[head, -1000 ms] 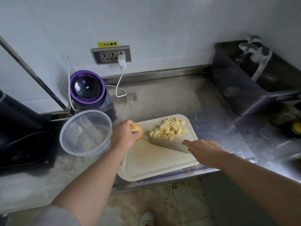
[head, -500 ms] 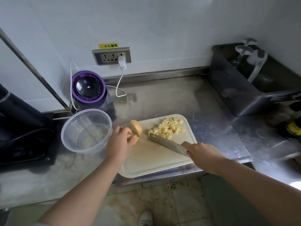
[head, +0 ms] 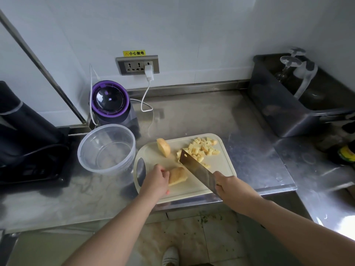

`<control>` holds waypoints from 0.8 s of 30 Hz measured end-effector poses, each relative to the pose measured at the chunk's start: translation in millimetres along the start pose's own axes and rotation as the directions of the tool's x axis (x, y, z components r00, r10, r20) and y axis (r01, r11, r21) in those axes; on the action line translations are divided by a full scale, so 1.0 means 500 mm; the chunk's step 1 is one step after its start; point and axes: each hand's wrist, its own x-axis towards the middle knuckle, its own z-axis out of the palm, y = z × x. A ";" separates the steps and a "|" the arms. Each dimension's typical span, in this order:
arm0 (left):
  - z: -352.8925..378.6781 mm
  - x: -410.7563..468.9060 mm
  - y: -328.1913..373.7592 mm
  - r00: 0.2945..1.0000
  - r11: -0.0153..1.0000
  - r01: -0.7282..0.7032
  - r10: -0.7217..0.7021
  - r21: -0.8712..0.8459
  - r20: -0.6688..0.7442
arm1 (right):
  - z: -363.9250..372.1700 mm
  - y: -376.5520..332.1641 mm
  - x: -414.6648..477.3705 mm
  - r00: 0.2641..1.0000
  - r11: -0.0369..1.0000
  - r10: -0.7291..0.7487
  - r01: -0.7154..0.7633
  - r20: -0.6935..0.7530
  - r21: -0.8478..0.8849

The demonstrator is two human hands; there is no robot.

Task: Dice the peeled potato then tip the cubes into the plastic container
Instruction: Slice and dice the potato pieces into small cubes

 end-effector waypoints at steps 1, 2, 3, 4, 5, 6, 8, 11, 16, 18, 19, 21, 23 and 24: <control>-0.006 -0.005 -0.007 0.997 0.981 -0.064 0.070 0.185 -0.022 | 0.004 -0.006 0.001 1.000 1.000 0.011 -0.010 -0.017 0.019; -0.012 -0.010 -0.013 0.990 0.941 -0.123 0.139 0.314 -0.031 | 0.006 -0.013 0.000 1.000 1.000 0.013 -0.013 -0.010 0.014; -0.015 -0.013 -0.019 0.979 0.906 -0.180 0.204 0.383 -0.021 | 0.009 -0.018 0.000 1.000 1.000 0.007 -0.008 0.010 0.007; -0.015 -0.015 -0.023 0.966 0.886 -0.239 0.259 0.398 0.003 | 0.011 -0.022 -0.001 1.000 1.000 0.002 -0.002 0.031 -0.002; -0.012 -0.016 -0.024 0.952 0.877 -0.295 0.304 0.380 0.038 | 0.014 -0.026 0.000 0.999 1.000 -0.001 0.001 0.042 -0.010; -0.009 -0.018 -0.021 0.940 0.874 -0.336 0.335 0.351 0.066 | 0.016 -0.029 0.002 0.999 1.000 -0.001 0.002 0.045 -0.027; 0.000 -0.019 -0.016 0.933 0.889 -0.357 0.354 0.286 0.062 | 0.017 -0.039 0.007 0.998 0.999 0.000 0.003 0.056 -0.045; 0.008 -0.020 -0.012 0.951 0.929 -0.298 0.308 0.221 -0.012 | 0.016 -0.065 0.014 0.996 0.999 -0.027 0.030 0.090 -0.032; 0.019 -0.023 -0.012 0.962 0.947 -0.237 0.260 0.218 -0.086 | -0.004 -0.076 0.025 0.993 0.997 -0.054 0.060 0.109 -0.052; 0.021 -0.023 -0.014 0.967 0.954 -0.232 0.248 0.189 -0.066 | -0.018 -0.067 0.022 0.997 0.997 -0.037 0.041 0.066 -0.060; 0.021 -0.023 -0.016 0.970 0.960 -0.225 0.237 0.168 -0.055 | -0.024 -0.063 0.018 0.999 0.997 -0.029 0.032 0.040 -0.071; 0.022 -0.024 -0.018 0.973 0.963 -0.216 0.226 0.159 -0.046 | -0.039 -0.061 0.002 1.000 0.995 -0.023 0.023 0.007 -0.100; 0.024 -0.025 -0.018 0.970 0.960 -0.217 0.232 0.177 -0.072 | -0.045 -0.064 -0.015 0.999 0.992 -0.026 0.028 0.019 -0.125; 0.025 -0.025 -0.017 0.967 0.959 -0.219 0.238 0.180 -0.089 | -0.045 -0.066 -0.023 0.999 0.990 -0.029 0.034 0.037 -0.139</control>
